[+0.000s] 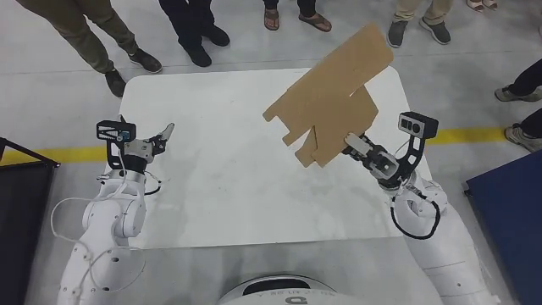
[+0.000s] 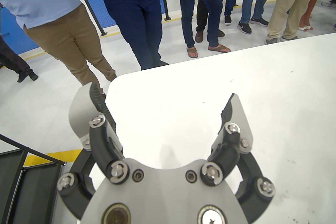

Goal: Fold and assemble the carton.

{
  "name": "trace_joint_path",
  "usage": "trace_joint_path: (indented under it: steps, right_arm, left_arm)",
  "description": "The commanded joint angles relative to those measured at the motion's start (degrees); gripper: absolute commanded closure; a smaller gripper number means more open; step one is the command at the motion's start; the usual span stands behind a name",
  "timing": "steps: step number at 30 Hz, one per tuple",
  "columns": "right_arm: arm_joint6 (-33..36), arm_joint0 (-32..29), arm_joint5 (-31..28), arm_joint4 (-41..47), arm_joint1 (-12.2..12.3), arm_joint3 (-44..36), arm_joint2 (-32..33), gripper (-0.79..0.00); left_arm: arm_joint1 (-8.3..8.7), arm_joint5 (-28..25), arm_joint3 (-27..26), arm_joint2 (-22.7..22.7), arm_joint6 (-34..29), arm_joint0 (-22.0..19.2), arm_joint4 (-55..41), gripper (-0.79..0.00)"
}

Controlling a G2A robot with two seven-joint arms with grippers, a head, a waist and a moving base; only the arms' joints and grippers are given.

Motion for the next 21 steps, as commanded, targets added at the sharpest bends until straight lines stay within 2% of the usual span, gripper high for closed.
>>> trace_joint_path:
  steps: [1,13,15,18,21]
  right_arm:
    - [-0.97,-0.2,-0.97,-1.74,0.27,-0.43,0.03,0.0]
    - [-1.69,-0.49,-1.69,-3.52,0.71,-0.79,0.08,0.0]
    - [-2.96,-1.03,5.8,6.03,0.36,-2.84,-4.53,0.0]
    - [2.44,0.35,15.79,25.06,0.03,-4.06,-9.33,0.0]
    - [9.28,1.98,26.45,41.25,-0.41,-1.81,-11.72,0.0]
  left_arm:
    - [0.0,0.0,0.0,0.0,0.0,0.0,0.0,-0.785]
    - [0.0,0.0,0.0,0.0,0.0,0.0,0.0,-0.785]
    - [0.0,0.0,0.0,0.0,0.0,0.0,0.0,-0.785]
    - [0.0,0.0,0.0,0.0,0.0,0.0,0.0,-0.785]
    - [0.0,0.0,0.0,0.0,0.0,0.0,0.0,-0.785]
